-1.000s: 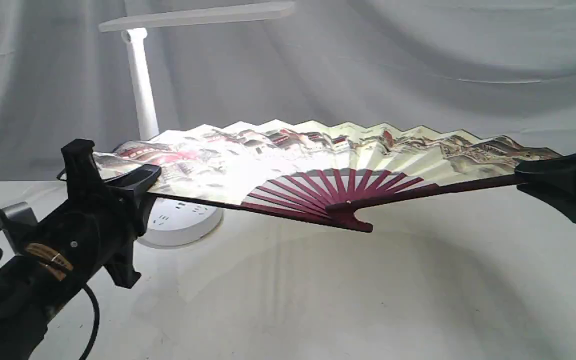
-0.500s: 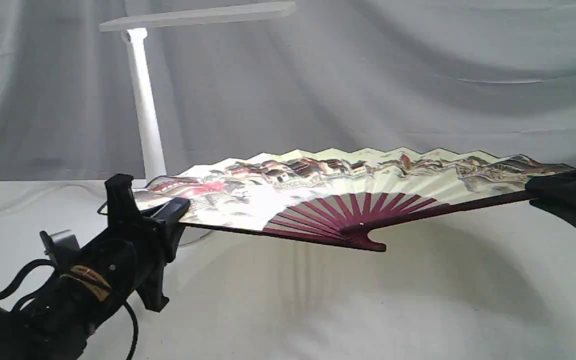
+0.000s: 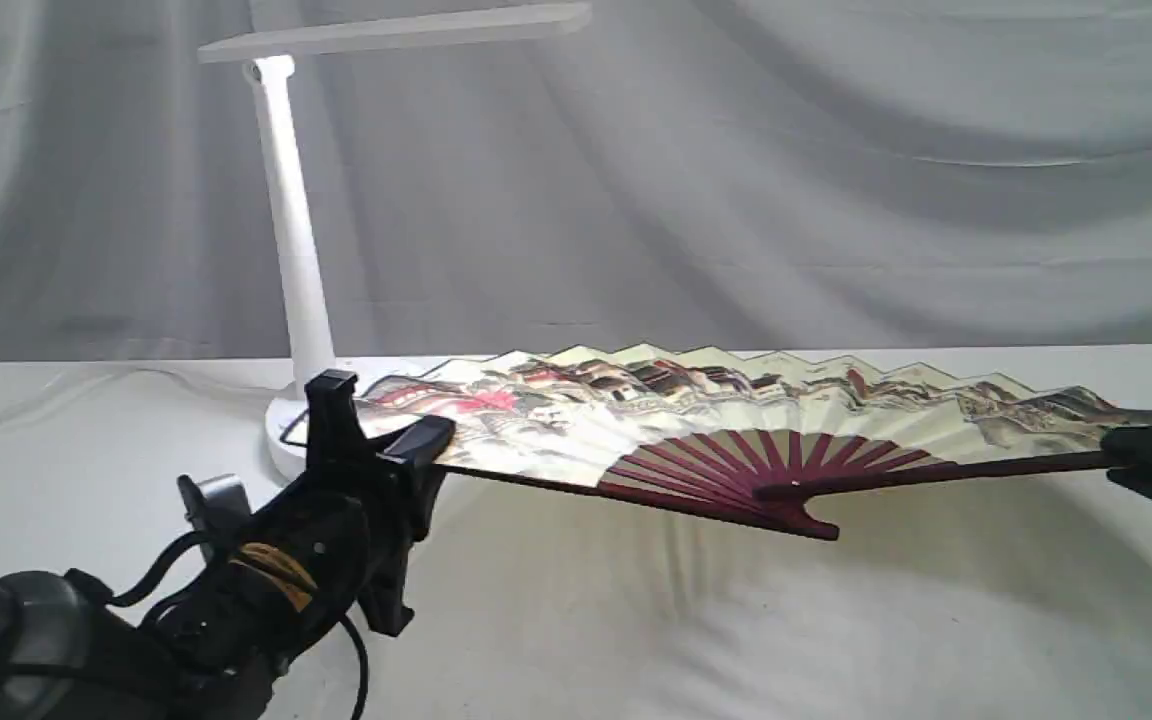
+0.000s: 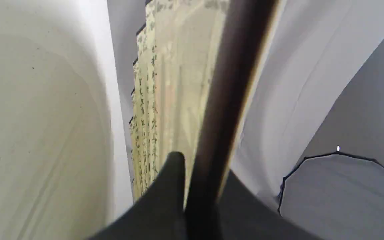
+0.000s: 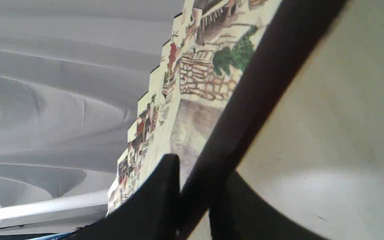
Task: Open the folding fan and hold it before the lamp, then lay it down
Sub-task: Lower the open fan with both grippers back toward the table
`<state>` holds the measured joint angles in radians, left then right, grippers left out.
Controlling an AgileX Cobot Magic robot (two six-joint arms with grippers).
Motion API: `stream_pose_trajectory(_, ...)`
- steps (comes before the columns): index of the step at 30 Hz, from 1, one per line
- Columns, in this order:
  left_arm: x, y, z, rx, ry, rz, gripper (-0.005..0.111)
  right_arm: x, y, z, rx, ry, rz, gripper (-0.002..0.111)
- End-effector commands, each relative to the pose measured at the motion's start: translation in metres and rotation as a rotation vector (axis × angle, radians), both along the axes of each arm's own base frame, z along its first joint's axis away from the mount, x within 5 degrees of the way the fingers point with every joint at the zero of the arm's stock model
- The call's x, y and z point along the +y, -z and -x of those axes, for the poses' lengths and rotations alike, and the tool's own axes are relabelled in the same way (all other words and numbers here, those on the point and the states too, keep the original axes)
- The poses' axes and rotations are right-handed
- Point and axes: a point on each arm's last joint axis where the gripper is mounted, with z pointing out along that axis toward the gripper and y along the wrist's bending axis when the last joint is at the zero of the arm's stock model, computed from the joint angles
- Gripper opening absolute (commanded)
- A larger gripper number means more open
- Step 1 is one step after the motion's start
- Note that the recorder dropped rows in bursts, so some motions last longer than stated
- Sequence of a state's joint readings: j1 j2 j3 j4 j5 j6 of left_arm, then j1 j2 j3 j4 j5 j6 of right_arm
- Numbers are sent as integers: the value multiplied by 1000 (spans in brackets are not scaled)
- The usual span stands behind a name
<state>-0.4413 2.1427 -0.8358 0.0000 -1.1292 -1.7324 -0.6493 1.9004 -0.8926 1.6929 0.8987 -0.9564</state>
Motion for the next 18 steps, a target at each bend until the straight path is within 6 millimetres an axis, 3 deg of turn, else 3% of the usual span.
stream_pose_trajectory(1,8,-11,-16,-81,-107,122,0,-26,22,9,85,84,138,0)
stream_pose_trajectory(9,-10,6,-29,-82,-79,124,0,-30,45,9,102,88,119,0)
stream_pose_trajectory(18,-11,22,-34,-64,-95,115,0,-32,59,10,139,75,160,0)
